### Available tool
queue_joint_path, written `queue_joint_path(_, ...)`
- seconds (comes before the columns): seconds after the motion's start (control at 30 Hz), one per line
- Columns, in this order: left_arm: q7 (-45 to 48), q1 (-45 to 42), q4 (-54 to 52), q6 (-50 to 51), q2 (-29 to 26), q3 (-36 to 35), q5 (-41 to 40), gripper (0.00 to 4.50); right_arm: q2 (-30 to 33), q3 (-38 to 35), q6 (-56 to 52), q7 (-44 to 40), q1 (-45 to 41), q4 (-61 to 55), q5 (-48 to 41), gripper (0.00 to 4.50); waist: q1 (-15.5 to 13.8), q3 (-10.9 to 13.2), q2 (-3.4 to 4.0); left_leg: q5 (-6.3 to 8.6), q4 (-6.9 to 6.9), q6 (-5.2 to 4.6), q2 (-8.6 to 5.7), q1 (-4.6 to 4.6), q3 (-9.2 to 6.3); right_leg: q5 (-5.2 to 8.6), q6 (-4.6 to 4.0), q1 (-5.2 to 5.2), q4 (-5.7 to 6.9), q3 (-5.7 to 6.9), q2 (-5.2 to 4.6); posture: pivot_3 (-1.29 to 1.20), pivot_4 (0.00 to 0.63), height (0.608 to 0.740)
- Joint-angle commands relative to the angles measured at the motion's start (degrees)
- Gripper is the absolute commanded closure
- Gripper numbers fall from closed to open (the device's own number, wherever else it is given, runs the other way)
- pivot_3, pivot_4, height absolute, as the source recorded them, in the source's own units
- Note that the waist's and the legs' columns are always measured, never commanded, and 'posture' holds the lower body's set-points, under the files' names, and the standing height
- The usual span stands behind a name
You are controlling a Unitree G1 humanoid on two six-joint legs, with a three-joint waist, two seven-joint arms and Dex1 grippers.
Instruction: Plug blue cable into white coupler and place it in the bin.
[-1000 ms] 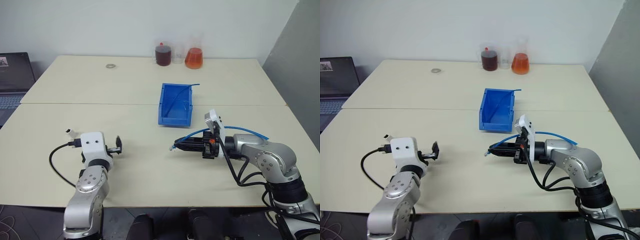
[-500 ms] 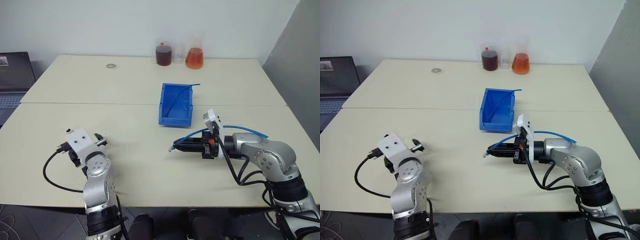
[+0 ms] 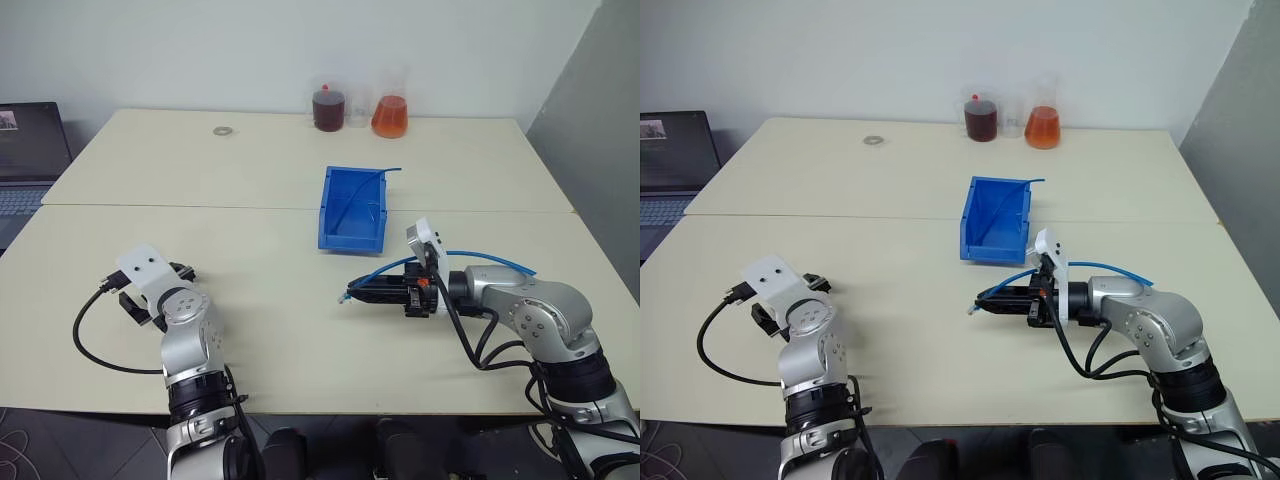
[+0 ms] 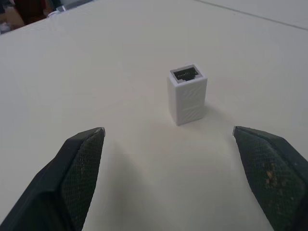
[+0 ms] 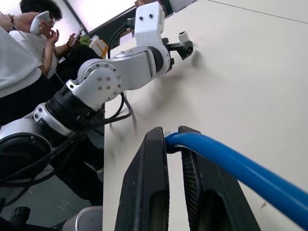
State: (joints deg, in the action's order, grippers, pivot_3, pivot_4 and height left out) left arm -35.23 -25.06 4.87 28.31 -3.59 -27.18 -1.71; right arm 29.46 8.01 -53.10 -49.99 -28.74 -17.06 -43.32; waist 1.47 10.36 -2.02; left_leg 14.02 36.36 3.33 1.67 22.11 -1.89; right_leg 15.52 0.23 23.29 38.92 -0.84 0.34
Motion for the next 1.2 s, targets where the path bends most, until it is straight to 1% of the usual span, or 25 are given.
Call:
queue_joint_path(0.03, -1.8, -3.4, 2.3, -2.1, -1.8, -1.8, -0.2, 0.00, 0.0, -0.9, 0.5, -0.2, -1.1, -1.2, -0.4, 4.39, 0.0, 0.0, 0.00, 0.00, 0.00, 0.00, 0.00, 0.00, 0.00, 0.00, 0.00, 0.00, 0.00, 0.00, 0.00, 0.00, 0.150, 0.740)
queue_joint_path(0.27, -2.9, -8.9, 10.3, -4.1, -4.7, -2.8, -0.4, 0.00, 0.0, -1.1, 0.4, -0.1, -1.0, -1.2, -0.4, 4.39, 0.0, 0.0, -0.04, 0.00, 0.00, 0.01, -0.01, 0.01, -0.01, -0.01, 0.00, 0.00, 0.00, 0.02, -0.01, 0.00, 0.150, 0.740)
queue_joint_path(0.43, -3.2, -10.8, 14.0, -4.9, -6.0, -3.4, -1.4, 0.00, -0.1, -1.1, 0.3, 0.1, -1.1, -1.3, -0.4, 4.39, 0.0, 0.0, -0.05, 0.00, 0.00, 0.01, -0.01, 0.01, -0.01, -0.01, 0.01, 0.00, 0.00, 0.01, -0.02, 0.00, 0.150, 0.740)
queue_joint_path(0.6, -3.1, -12.0, 16.3, -4.7, -6.5, -3.3, -2.2, 0.00, -0.1, -1.1, 0.2, 0.3, -1.0, -1.5, -0.5, 4.39, 0.0, 0.0, -0.05, 0.00, 0.00, 0.02, 0.00, 0.01, -0.02, -0.01, 0.01, 0.00, 0.00, 0.03, -0.04, 0.00, 0.150, 0.740)
queue_joint_path(0.87, -3.5, -11.9, 17.0, -5.3, -6.7, -3.2, -2.7, 0.00, 0.1, -1.2, 0.5, 0.4, -0.5, -1.7, -0.4, 4.39, 0.0, 0.0, -0.06, 0.00, 0.00, 0.02, -0.01, 0.00, -0.01, -0.01, 0.01, 0.00, 0.00, 0.03, -0.06, 0.00, 0.150, 0.740)
queue_joint_path(0.9, -3.4, -12.0, 17.2, -5.4, -6.9, -3.3, -2.8, 0.36, 0.1, -1.2, 0.5, 0.4, -0.5, -1.7, -0.4, 4.39, 0.0, 0.0, -0.06, 0.00, 0.00, 0.02, -0.01, 0.01, -0.01, -0.01, 0.01, 0.00, 0.00, 0.03, -0.06, 0.00, 0.150, 0.740)
queue_joint_path(0.93, -3.4, -12.0, 17.5, -5.5, -7.3, -3.0, -2.5, 0.47, 0.0, -1.2, 0.4, 0.4, -0.4, -1.7, -0.5, 4.39, 0.0, 0.0, -0.06, 0.00, 0.00, 0.02, -0.01, 0.01, -0.01, -0.01, 0.01, 0.00, 0.00, 0.03, -0.06, 0.00, 0.150, 0.740)
queue_joint_path(1.03, -3.5, -12.2, 18.0, -5.7, -7.8, -3.0, -2.4, 1.11, 0.0, -1.3, 0.4, 0.5, -0.4, -1.8, -0.5, 4.39, 0.0, 0.0, -0.06, 0.00, 0.00, 0.02, -0.01, 0.00, -0.01, -0.01, 0.01, 0.00, 0.00, 0.03, -0.06, 0.00, 0.150, 0.740)
queue_joint_path(1.07, -3.6, -12.3, 18.2, -5.8, -7.8, -3.1, -2.5, 1.23, 0.0, -1.3, 0.4, 0.5, -0.4, -1.9, -0.6, 4.39, 0.0, 0.0, -0.06, 0.00, 0.00, 0.02, -0.01, 0.00, -0.01, -0.01, 0.01, 0.00, 0.00, 0.03, -0.06, 0.00, 0.150, 0.740)
queue_joint_path(1.1, -3.6, -12.4, 18.3, -5.8, -7.9, -3.1, -2.6, 1.55, 0.0, -1.3, 0.3, 0.6, -0.3, -1.9, -0.6, 4.39, 0.0, 0.0, -0.06, 0.00, 0.00, 0.02, -0.01, 0.00, -0.01, -0.01, 0.01, 0.00, 0.00, 0.03, -0.06, 0.00, 0.150, 0.740)
queue_joint_path(1.17, -3.6, -12.7, 18.8, -6.0, -8.2, -3.2, -2.8, 1.85, 0.0, -1.3, 0.3, 0.6, -0.4, -1.9, -0.6, 4.39, 0.0, 0.0, -0.06, 0.00, 0.00, 0.02, -0.01, 0.01, -0.02, -0.01, 0.01, 0.00, 0.00, 0.03, -0.06, 0.00, 0.150, 0.740)
queue_joint_path(1.2, -3.6, -12.8, 18.9, -6.0, -8.2, -3.2, -2.8, 2.10, 0.0, -1.3, 0.2, 0.7, -0.4, -2.0, -0.7, 4.39, 0.0, 0.0, -0.06, 0.00, 0.00, 0.02, -0.01, 0.01, -0.01, -0.01, 0.01, 0.00, 0.00, 0.04, -0.07, 0.00, 0.150, 0.740)
